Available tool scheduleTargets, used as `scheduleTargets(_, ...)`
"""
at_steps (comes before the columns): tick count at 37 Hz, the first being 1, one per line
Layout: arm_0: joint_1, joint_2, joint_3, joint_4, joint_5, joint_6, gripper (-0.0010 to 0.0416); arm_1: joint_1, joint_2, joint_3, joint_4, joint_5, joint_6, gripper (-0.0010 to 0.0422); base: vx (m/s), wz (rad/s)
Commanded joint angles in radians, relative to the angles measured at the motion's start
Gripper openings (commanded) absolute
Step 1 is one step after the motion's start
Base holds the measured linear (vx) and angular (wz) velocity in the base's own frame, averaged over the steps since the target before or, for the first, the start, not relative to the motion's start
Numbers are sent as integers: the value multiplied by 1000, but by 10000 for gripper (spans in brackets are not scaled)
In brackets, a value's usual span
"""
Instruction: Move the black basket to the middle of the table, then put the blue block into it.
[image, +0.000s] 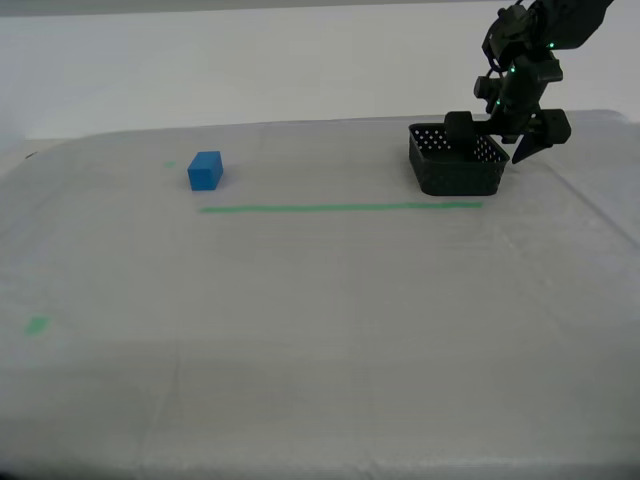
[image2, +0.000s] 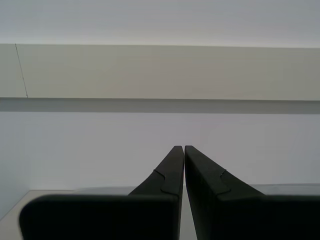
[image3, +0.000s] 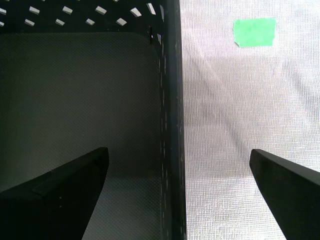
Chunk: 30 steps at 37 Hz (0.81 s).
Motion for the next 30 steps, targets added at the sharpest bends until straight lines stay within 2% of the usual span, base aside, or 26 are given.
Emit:
scheduleTargets(1, 1, 0, 1, 0, 4, -20, 377, 0, 0, 1, 5, -1, 3, 0, 0, 0)
scheduleTargets(20, 3, 0, 1, -2, 4, -29, 242, 0, 0, 1, 5, -1, 3, 0, 0, 0)
scheduleTargets(30, 3, 0, 1, -2, 4, -26, 134, 0, 0, 1, 5, -1, 3, 0, 0, 0)
